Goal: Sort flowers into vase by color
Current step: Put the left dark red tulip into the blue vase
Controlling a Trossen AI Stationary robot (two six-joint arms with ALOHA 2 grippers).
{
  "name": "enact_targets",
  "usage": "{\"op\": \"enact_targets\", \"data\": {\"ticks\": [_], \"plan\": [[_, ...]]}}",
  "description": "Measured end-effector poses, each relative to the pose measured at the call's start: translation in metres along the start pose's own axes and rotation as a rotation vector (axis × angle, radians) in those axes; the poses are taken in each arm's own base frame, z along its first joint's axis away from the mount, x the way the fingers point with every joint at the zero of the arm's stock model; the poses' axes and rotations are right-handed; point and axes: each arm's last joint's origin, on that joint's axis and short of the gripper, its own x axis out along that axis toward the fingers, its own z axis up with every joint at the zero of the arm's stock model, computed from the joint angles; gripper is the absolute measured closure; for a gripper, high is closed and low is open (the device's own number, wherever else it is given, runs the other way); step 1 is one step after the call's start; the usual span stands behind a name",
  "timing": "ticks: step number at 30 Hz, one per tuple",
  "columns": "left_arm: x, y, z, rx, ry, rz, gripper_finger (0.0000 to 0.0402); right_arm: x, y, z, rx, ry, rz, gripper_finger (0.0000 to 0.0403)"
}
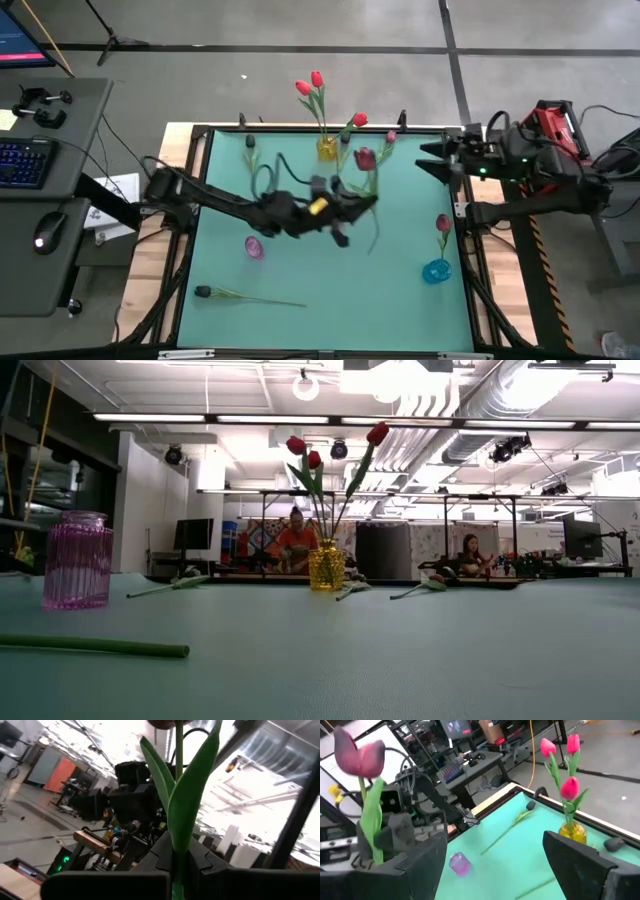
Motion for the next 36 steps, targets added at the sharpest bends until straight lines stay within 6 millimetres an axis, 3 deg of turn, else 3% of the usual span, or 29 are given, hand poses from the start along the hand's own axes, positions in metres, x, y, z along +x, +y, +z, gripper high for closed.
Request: {"op": "enact_targets", "data": {"ticks": [7,15,22,28,36], "plan": [[0.039,-0.009,-0.039,-0.091,-0.048,0.004,0.0401,-0.024,-0.01,-0.002,0.05,-0.023,-0.053,0.0085],[0.073,-0.002,-0.068,-0.172,-0.061,-0.099,0.0401,-0.033,-0.029,-0.03,0.142,0.235,-0.252,0.0085],[0.087,0.015,-0.096,-0.112,-0.071,-0.097,0.0401,-0.045,-0.044,-0.047,0.2,0.377,-0.484,0.0085],[0.096,0.023,-0.111,-0.159,-0.08,-0.137,0.0401,-0.057,-0.055,-0.06,0.285,0.493,-0.677,0.0085],[0.104,0.03,-0.126,-0.183,-0.11,-0.133,0.0401,-0.055,-0.055,-0.06,0.377,0.47,-0.694,0.0085]]}}
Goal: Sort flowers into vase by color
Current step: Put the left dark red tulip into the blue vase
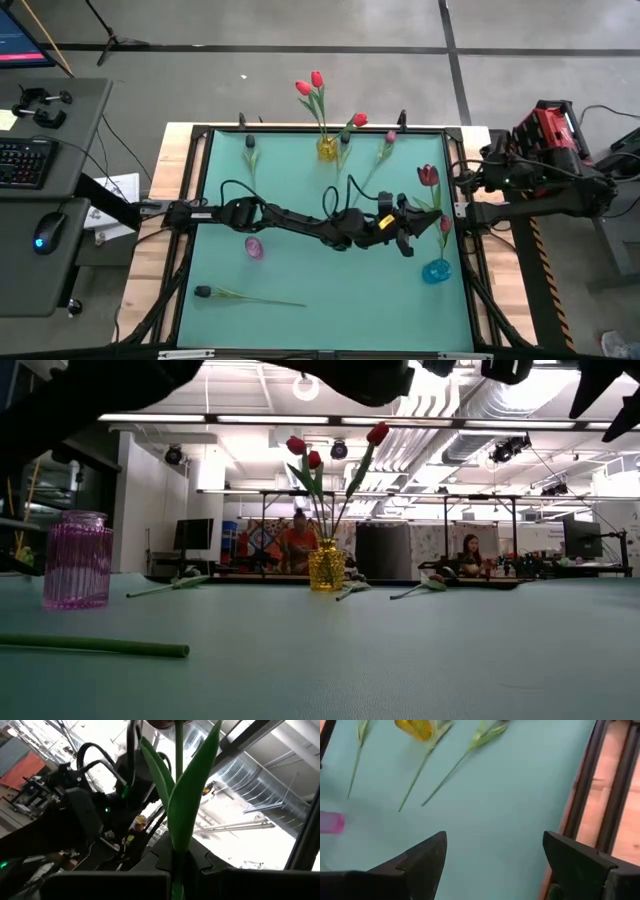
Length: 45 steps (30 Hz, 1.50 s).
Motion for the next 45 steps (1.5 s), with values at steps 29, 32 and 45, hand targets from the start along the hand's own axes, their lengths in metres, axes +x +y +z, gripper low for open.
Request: {"op": "enact_targets", "data": {"ticks": [29,32,45], "plan": [[-0.003,0.014,-0.005,-0.08,-0.045,-0.001,0.0401,0.063,0.001,-0.04,-0.013,0.522,-0.033,0.0204],[-0.002,0.016,-0.003,-0.106,-0.049,0.001,0.0401,0.062,-0.003,-0.041,-0.028,0.54,-0.068,0.0282],[0.001,0.022,0.006,-0.138,-0.102,-0.019,0.0401,0.059,0.0,-0.046,-0.163,0.695,0.048,0.04]]}}
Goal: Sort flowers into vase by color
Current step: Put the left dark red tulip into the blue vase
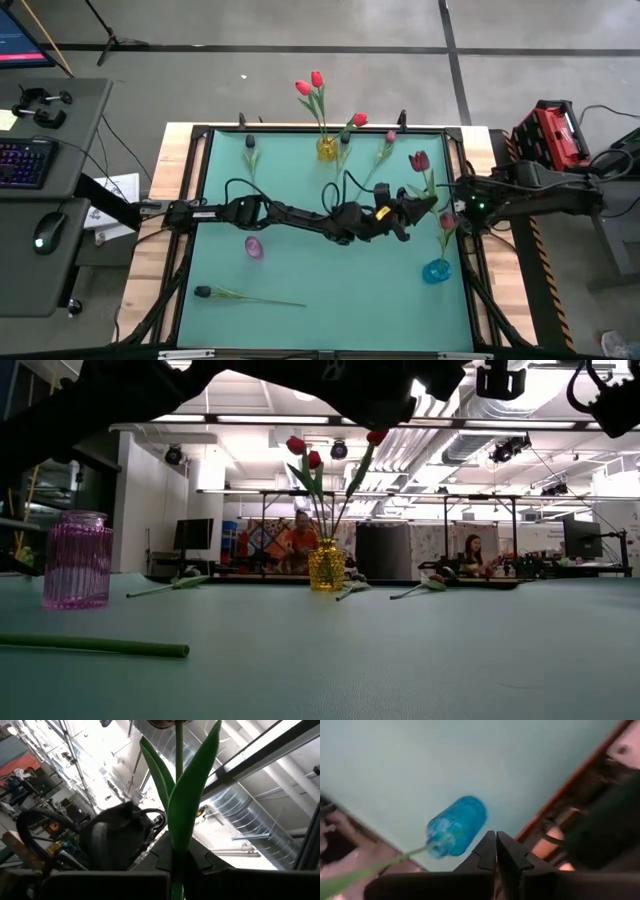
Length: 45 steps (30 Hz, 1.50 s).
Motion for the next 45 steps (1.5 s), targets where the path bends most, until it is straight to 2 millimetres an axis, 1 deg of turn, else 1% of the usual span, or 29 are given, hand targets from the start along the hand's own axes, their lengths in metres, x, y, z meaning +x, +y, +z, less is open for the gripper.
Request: {"op": "enact_targets", "data": {"ticks": [6,14,18,22,27,31,35,38,40,45], "plan": [[0.0,-0.001,0.0,-0.003,0.014,-0.025,0.0401,0.001,0.009,-0.004,-0.127,0.031,0.067,0.0402],[0.0,-0.001,0.0,-0.029,0.025,-0.042,0.0401,0.004,0.013,-0.019,-0.235,0.154,0.056,0.0403],[0.0,-0.004,0.004,-0.045,-0.016,-0.075,0.0401,0.005,0.015,-0.027,-0.265,0.187,0.056,0.0403],[0.001,-0.005,0.005,-0.046,-0.02,-0.078,0.0401,0.006,0.022,-0.033,-0.287,0.142,0.09,0.0403],[0.001,-0.005,0.005,-0.046,-0.02,-0.078,0.0401,0.011,0.026,-0.042,-0.3,0.088,0.054,0.0403],[0.001,-0.006,0.005,-0.044,-0.001,-0.101,0.0401,0.019,0.037,-0.052,-0.362,0.076,0.034,0.0403],[0.001,-0.006,0.004,-0.042,0.015,-0.12,0.0401,0.028,0.043,-0.063,-0.417,0.088,-0.028,0.0403],[0.001,-0.006,0.004,-0.042,0.016,-0.119,0.0401,0.034,0.048,-0.072,-0.446,0.092,-0.039,0.0403],[0.001,-0.005,0.005,-0.039,0.014,-0.118,0.0401,0.037,0.049,-0.077,-0.462,0.079,-0.041,0.0403],[0.001,-0.004,0.006,-0.037,0.013,-0.115,0.0401,0.04,0.049,-0.084,-0.429,-0.003,-0.044,0.0403]]}}
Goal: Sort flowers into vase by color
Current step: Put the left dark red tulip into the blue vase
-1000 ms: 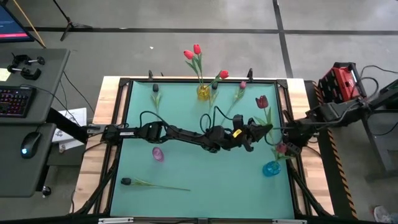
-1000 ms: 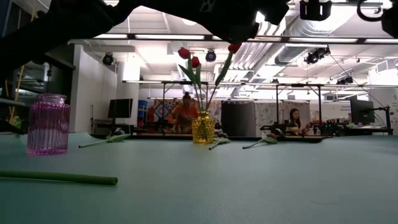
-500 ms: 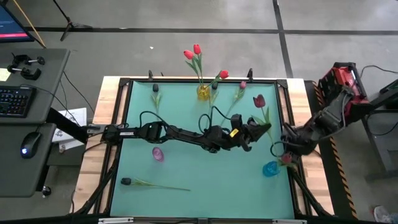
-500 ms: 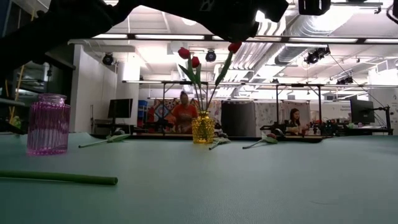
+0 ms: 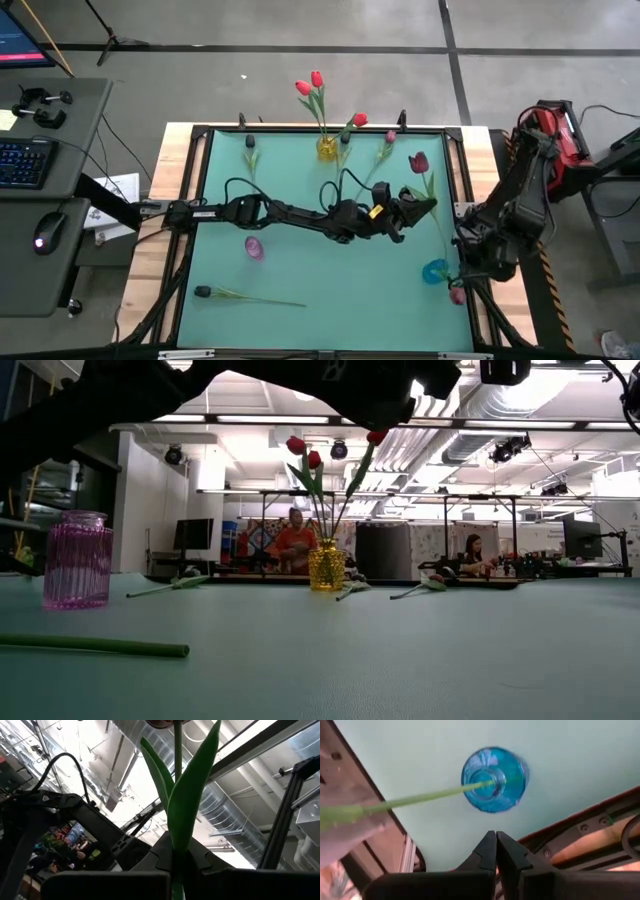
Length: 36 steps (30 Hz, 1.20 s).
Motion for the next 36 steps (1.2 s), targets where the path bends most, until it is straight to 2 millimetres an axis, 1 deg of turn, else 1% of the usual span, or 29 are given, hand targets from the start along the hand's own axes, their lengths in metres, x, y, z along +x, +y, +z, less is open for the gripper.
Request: {"op": "enact_targets", "data": {"ticks": [3,6,8,13,15,21,29,36], "plan": [[0.0,0.0,0.0,0.0,-0.001,0.0,0.0401,0.001,0.0,-0.002,0.024,-0.039,-0.013,0.0403],[0.0,0.0,0.0,0.001,0.0,0.0,0.0401,0.004,0.0,-0.004,0.044,-0.035,-0.02,0.0403],[0.0,0.0,0.0,0.001,0.003,-0.003,0.0401,0.011,-0.002,-0.007,0.063,-0.01,-0.026,0.0403],[0.0,0.0,-0.002,0.053,0.064,-0.058,0.0401,0.038,-0.006,-0.012,0.118,0.006,0.025,0.0403],[0.0,-0.001,-0.002,0.053,0.07,-0.068,0.0401,0.043,-0.006,-0.012,0.134,-0.011,0.048,0.0403],[0.001,0.002,0.0,0.059,0.085,-0.088,0.0401,0.044,-0.006,-0.012,0.132,-0.015,0.051,0.0403],[0.003,0.012,0.008,0.012,0.215,-0.24,0.0401,0.044,-0.006,-0.01,0.14,-0.071,0.059,0.0403],[0.005,0.022,0.016,0.037,0.227,-0.257,0.0401,0.044,-0.007,-0.01,0.14,-0.08,0.058,0.0403]]}}
